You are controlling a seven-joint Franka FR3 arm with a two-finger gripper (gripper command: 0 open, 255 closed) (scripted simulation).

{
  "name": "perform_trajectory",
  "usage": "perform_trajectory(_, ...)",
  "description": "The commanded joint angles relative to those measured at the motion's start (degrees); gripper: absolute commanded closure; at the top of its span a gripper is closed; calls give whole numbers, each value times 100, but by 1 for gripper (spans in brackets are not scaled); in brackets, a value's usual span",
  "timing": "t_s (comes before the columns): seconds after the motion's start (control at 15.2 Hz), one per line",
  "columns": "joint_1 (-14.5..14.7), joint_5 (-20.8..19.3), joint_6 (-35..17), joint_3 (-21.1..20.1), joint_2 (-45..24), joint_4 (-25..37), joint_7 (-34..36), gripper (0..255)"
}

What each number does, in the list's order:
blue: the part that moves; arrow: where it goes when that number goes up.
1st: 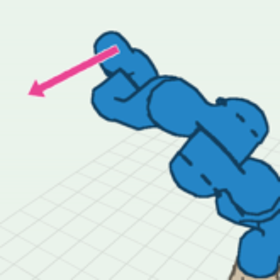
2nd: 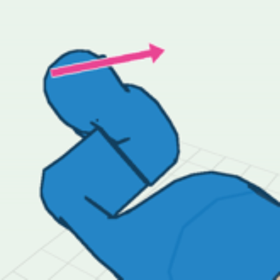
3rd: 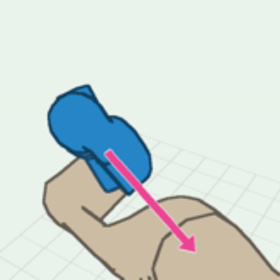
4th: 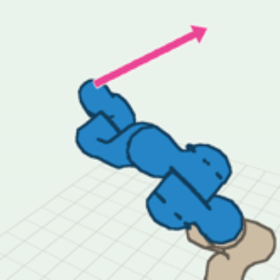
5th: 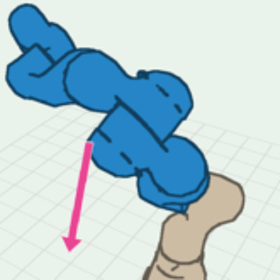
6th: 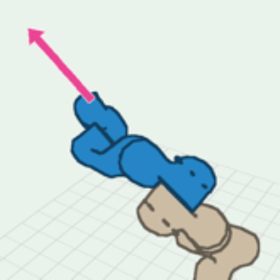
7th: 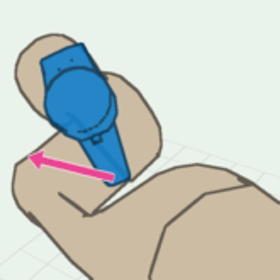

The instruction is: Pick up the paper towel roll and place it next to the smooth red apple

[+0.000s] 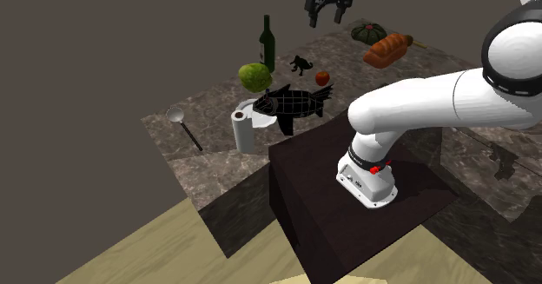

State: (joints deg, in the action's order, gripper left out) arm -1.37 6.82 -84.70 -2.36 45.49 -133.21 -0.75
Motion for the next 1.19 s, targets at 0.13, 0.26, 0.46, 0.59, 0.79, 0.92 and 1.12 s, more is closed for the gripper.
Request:
perform_trajectory(0.13,72,134,-305,-198,25,-294,145,0)
perform_trajectory(0.26,151,272,-620,-403,18,-562,289,0)
perform_trajectory(0.46,277,483,-1111,-723,-59,-914,502,0)
perform_trajectory(0.59,365,624,-1453,-944,-158,-1115,643,0)
perform_trajectory(0.79,496,829,-1988,-1289,-381,-1360,855,0)
perform_trajectory(0.92,578,956,-2360,-1526,-583,-1484,1000,0)
perform_trajectory(1.12,682,1119,-2938,-1893,-966,-1611,1222,0)
